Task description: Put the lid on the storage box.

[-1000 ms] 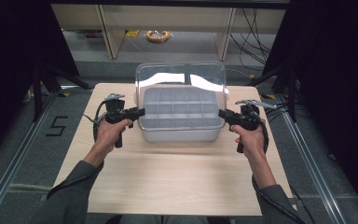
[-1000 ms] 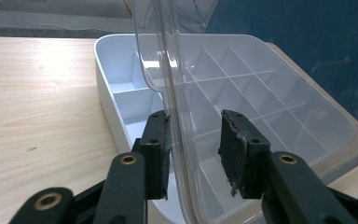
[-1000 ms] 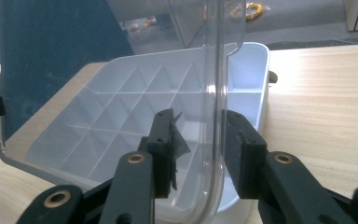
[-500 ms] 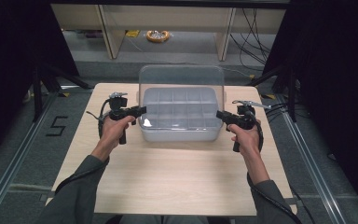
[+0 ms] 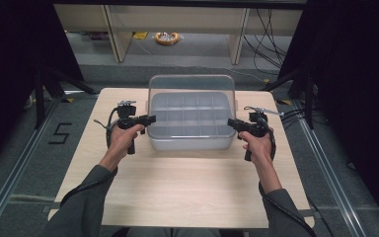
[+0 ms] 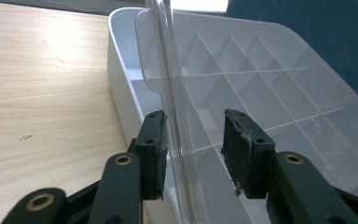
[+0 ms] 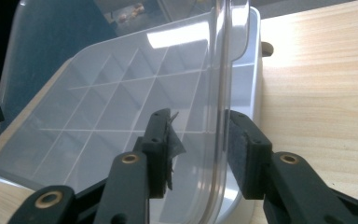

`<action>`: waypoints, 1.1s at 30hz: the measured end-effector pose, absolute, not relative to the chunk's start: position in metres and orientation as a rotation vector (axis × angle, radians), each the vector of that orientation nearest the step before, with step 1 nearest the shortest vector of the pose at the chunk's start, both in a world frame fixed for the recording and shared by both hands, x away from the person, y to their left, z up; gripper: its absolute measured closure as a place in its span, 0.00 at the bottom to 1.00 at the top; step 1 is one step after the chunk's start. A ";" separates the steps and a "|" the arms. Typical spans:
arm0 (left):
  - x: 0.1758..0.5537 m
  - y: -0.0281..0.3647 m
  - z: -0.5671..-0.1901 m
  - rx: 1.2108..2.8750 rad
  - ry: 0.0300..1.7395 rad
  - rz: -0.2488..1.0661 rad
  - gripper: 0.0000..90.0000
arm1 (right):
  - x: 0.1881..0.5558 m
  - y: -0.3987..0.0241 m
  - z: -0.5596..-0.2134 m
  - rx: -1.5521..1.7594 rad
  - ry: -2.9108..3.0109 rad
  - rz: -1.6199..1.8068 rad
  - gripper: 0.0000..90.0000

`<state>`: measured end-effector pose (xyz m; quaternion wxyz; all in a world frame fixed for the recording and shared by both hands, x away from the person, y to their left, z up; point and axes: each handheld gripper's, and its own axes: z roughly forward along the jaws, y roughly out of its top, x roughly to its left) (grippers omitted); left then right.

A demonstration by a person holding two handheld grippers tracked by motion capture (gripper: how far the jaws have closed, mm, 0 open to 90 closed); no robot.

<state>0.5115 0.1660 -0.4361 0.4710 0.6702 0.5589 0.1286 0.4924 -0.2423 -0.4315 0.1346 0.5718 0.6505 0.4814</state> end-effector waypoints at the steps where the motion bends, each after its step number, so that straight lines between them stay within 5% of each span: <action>1: 0.512 0.166 -0.437 1.642 1.374 0.308 0.65 | 0.493 -0.241 -0.432 1.666 1.884 1.391 0.69; 28: 0.514 0.165 -0.449 1.620 1.401 0.266 0.59 | 0.503 -0.240 -0.443 1.710 1.876 1.370 0.66; 33: 0.511 0.159 -0.448 1.739 1.373 0.409 0.64 | 0.501 -0.233 -0.440 1.770 1.864 1.360 0.62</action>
